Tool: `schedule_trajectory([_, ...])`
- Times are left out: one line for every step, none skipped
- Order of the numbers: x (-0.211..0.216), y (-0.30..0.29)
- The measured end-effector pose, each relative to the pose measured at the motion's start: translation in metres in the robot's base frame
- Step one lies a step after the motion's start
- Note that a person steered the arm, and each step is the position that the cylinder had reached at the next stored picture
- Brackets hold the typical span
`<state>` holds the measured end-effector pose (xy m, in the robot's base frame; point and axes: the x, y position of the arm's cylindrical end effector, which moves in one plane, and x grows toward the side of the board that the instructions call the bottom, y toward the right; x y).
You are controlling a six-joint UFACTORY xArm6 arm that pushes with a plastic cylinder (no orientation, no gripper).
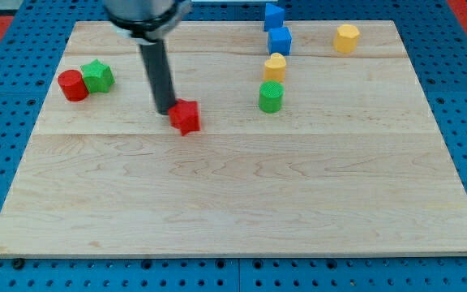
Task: Push the red star to the bottom of the green circle
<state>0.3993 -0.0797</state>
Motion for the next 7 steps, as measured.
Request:
schedule_trajectory([0.021, 0.048])
schedule_trajectory([0.041, 0.086])
schedule_trajectory([0.035, 0.04])
schedule_trajectory([0.083, 0.04])
schedule_trajectory([0.082, 0.067])
schedule_trajectory([0.081, 0.103])
schedule_trajectory([0.074, 0.108])
